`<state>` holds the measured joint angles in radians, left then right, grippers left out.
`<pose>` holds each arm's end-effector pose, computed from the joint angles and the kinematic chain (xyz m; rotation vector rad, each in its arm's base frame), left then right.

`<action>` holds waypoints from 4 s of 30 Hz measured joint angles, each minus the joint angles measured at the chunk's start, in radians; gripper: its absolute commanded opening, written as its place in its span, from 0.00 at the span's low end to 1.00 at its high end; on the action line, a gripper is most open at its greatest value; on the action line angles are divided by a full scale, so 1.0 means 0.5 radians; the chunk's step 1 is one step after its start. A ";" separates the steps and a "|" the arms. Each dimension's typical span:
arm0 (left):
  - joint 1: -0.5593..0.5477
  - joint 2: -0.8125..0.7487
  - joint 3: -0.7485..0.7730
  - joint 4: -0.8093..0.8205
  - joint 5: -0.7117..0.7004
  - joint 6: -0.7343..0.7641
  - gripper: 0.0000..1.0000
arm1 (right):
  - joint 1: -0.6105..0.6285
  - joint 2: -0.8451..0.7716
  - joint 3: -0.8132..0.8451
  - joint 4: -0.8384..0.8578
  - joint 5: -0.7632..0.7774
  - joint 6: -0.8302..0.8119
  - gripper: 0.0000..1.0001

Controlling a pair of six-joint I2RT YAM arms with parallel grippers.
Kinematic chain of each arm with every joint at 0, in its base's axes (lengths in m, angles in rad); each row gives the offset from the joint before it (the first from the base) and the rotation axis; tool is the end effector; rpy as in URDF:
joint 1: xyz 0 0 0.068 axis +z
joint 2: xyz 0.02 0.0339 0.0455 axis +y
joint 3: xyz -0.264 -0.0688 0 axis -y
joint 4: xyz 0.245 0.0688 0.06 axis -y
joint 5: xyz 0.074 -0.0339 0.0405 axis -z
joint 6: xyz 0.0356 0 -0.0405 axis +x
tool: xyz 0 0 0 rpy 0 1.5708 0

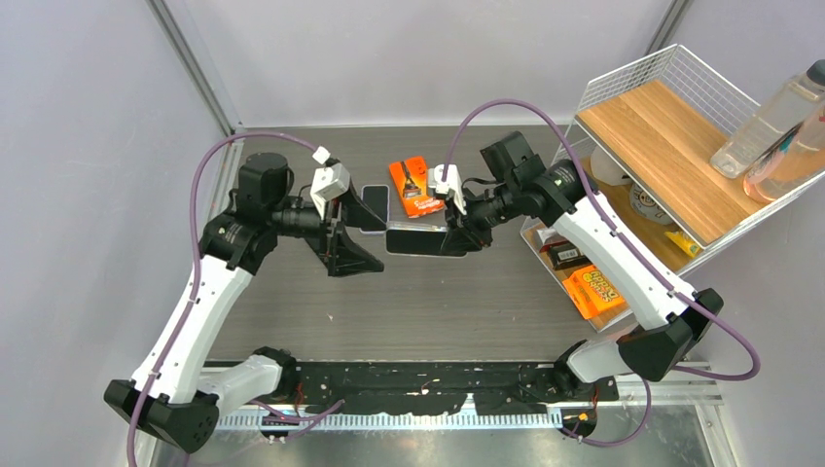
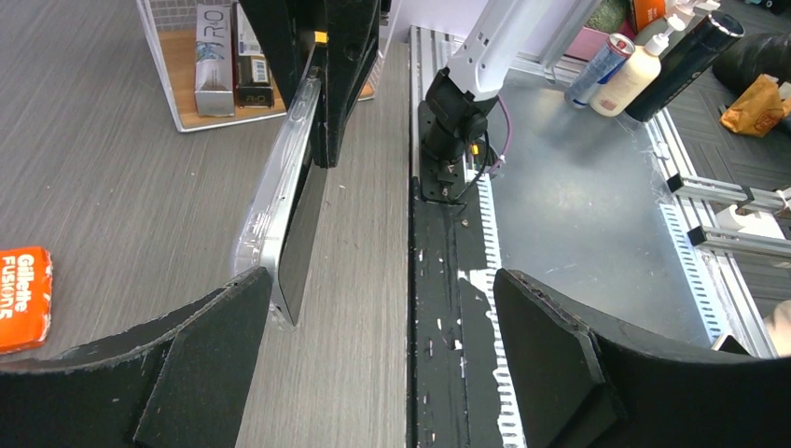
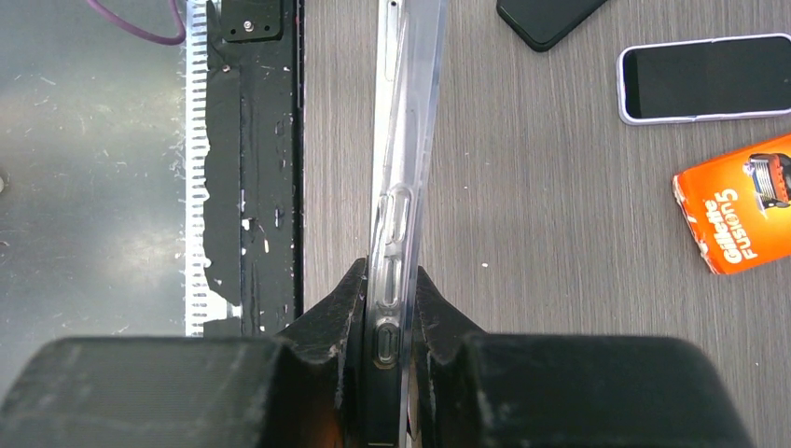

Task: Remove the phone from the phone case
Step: Remove the phone case from the phone.

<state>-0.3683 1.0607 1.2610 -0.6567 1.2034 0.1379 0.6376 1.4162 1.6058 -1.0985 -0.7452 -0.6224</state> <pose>0.1720 -0.1020 0.4132 1.1886 1.5399 -1.3480 0.2028 0.1802 0.4004 -1.6312 1.7043 0.9200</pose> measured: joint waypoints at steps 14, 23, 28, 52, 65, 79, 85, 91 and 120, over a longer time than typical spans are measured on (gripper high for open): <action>-0.124 0.053 -0.051 0.034 -0.162 0.140 0.93 | -0.034 0.000 -0.004 -0.098 0.034 0.056 0.05; -0.243 0.098 -0.164 0.040 -0.391 0.159 0.93 | -0.066 0.000 -0.004 -0.111 0.085 0.091 0.05; -0.269 0.135 -0.186 0.095 -0.433 0.137 0.93 | -0.070 0.000 -0.004 -0.121 0.136 0.105 0.05; -0.259 0.205 -0.253 0.343 -0.431 -0.348 0.90 | -0.072 -0.002 -0.067 -0.107 0.161 0.130 0.06; -0.233 0.227 -0.214 0.350 -0.432 -0.388 0.89 | -0.076 -0.004 -0.067 -0.074 0.170 0.124 0.05; -0.205 0.262 -0.095 0.237 -0.444 -0.379 0.89 | -0.076 -0.005 -0.072 -0.003 0.149 0.106 0.06; -0.205 0.292 -0.053 0.199 -0.455 -0.381 0.89 | -0.076 -0.005 -0.081 0.009 0.150 0.105 0.05; -0.204 0.300 -0.027 0.165 -0.473 -0.381 0.88 | -0.076 -0.005 -0.095 0.033 0.149 0.102 0.06; -0.200 0.353 0.048 0.092 -0.553 -0.417 0.89 | -0.069 0.023 -0.131 0.077 0.123 0.044 0.06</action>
<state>-0.4683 1.2373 1.2850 -0.6106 0.9268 -0.0708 0.6033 1.4277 1.5402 -1.0599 -0.6838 -0.6003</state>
